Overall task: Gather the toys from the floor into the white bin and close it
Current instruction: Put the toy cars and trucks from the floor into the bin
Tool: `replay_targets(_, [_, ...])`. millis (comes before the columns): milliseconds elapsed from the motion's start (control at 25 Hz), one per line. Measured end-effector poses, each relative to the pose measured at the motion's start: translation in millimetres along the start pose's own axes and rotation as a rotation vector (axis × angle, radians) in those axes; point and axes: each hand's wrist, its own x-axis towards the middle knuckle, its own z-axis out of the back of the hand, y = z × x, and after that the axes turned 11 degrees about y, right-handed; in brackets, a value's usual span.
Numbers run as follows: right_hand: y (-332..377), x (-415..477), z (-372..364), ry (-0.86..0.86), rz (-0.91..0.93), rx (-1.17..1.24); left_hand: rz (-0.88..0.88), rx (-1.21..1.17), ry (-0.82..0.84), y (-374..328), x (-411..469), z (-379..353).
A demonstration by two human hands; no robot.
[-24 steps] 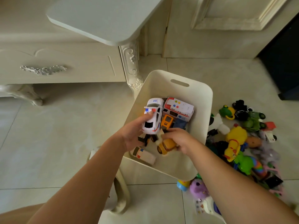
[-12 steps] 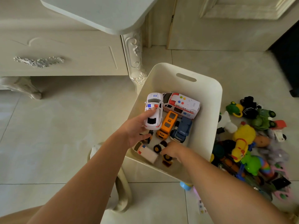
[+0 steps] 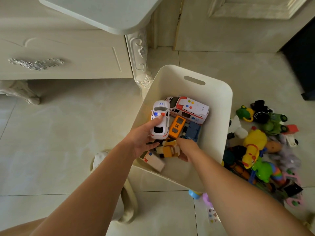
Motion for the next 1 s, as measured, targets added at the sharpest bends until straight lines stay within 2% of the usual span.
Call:
replay_targets(160, [-8,9,-8,0.028,-0.031,0.022,-0.001,-0.032,-0.016,0,4,1])
replay_targets(280, [-7,-1,-11,0.021,-0.070,0.226,0.005,-0.017,-0.039,2,7,1])
replay_targets(360, [-5,-7,-14,0.095,-0.048,0.342,0.016,0.005,-0.050,3,8,1])
replay_targets(480, [-1,-11,-8,0.118,0.028,0.368,0.031,0.035,-0.056,5,8,-2])
replay_targets(640, [4,-16,-5,0.122,0.128,0.333,0.094,0.068,-0.097,10,6,-7])
replay_targets(800, [5,-18,-11,0.078,0.069,0.164,0.105,0.099,-0.128,12,3,-9])
replay_targets(920, [12,-29,-7,-0.075,0.124,0.025,0.124,0.182,-0.105,14,5,-11])
replay_targets(1000, [18,-40,1,-0.179,0.227,-0.064,0.126,0.294,-0.094,16,10,-16])
